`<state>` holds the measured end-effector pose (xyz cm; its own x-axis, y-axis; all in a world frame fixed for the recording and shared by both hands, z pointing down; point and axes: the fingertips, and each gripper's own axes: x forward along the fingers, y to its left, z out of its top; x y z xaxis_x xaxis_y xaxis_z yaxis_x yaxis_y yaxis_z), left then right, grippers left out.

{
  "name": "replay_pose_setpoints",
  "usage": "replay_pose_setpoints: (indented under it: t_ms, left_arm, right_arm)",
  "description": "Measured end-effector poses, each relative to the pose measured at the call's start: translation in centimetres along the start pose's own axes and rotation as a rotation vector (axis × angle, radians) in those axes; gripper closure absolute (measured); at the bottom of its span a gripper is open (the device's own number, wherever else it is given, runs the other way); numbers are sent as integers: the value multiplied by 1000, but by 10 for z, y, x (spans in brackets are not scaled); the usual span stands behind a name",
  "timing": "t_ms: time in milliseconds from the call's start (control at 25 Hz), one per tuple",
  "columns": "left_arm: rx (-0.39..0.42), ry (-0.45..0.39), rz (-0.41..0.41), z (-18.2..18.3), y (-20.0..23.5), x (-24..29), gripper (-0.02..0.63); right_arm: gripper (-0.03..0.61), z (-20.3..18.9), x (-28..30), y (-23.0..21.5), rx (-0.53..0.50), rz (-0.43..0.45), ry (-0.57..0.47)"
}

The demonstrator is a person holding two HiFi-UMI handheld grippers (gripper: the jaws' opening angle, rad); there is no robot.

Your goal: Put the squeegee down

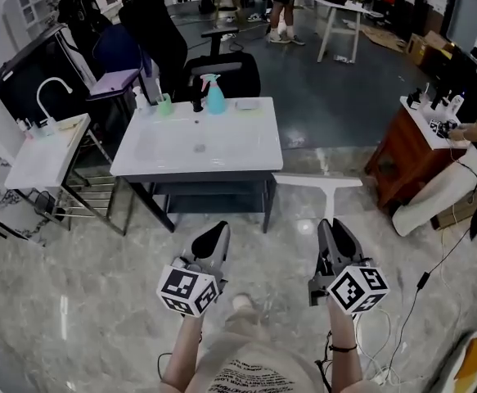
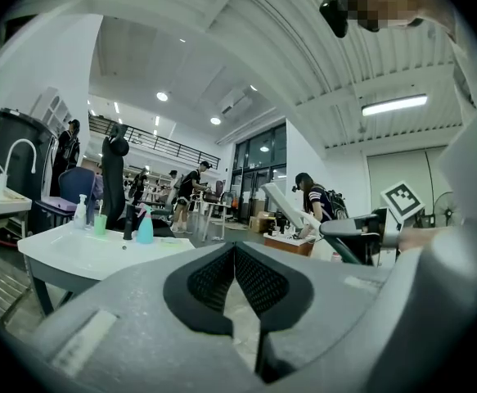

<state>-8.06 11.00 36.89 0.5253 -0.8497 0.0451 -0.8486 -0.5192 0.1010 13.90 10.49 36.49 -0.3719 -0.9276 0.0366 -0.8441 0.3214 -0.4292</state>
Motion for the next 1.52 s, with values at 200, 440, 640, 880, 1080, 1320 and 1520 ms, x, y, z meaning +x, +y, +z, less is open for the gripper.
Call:
replay_pose_setpoints:
  t_ms: [200,440,640,880,1080,1320,1520]
  left_arm:
    - [-9,16,-6,0,33,37,591]
    - [-27,19,-23,-1,54,64,591]
    - [-25,18,-30,-2,66,73,591]
    - [-16,17,-32,0,77,75,591]
    - [-23,11,-29,2,85,78,591]
    - [-21,2,-28,5,93,94,591]
    - [-22,18,-20,1,104,114,591]
  right_arm:
    - [483,-2,48,-10,9,-16,22]
    - [483,0,82,-16,13,-30,21]
    - [483,-1,98,-17,15,-41,12]
    - [483,-1,109,-16,16,-51,-1]
    - [483,0,117,-13,16,-53,-4]
    - [483,3,133,-22,19,-52,-9]
    - [483,4,155,-33,32,-54,-6]
